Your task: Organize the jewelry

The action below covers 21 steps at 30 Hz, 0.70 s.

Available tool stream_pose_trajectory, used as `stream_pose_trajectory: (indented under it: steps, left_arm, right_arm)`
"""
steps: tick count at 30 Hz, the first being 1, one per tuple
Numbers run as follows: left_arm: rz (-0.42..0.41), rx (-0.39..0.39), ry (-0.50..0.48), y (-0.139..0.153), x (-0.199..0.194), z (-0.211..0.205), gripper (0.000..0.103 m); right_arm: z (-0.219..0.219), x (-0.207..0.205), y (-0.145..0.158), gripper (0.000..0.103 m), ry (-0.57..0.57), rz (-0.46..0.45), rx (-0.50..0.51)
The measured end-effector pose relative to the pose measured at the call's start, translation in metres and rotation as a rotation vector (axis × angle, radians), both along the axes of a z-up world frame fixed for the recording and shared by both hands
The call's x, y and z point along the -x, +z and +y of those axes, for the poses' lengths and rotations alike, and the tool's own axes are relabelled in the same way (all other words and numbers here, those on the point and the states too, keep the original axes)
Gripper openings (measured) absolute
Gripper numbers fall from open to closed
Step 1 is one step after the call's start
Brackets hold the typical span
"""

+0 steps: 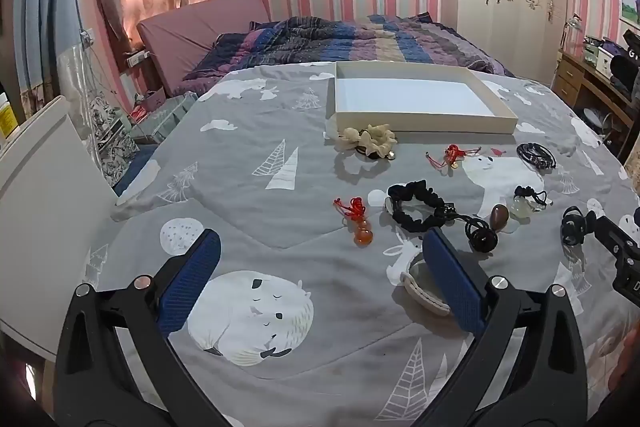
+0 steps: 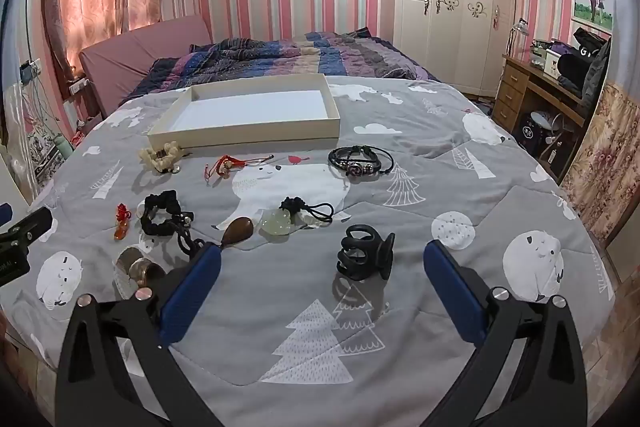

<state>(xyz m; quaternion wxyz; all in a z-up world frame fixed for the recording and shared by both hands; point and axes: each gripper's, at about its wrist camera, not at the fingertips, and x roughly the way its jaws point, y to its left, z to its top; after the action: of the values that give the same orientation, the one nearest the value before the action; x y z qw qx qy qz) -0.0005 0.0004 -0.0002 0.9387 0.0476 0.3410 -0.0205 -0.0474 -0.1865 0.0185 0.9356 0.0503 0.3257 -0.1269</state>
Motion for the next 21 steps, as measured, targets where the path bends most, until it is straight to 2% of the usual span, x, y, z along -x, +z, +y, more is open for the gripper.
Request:
stream_pose_trajectory:
  steps: [21]
  left_arm:
    - [0.024, -0.015, -0.009, -0.007, -0.004, -0.006, 0.1]
  right_arm:
    - [-0.001, -0.003, -0.002, 0.101, -0.008, 0.005, 0.005]
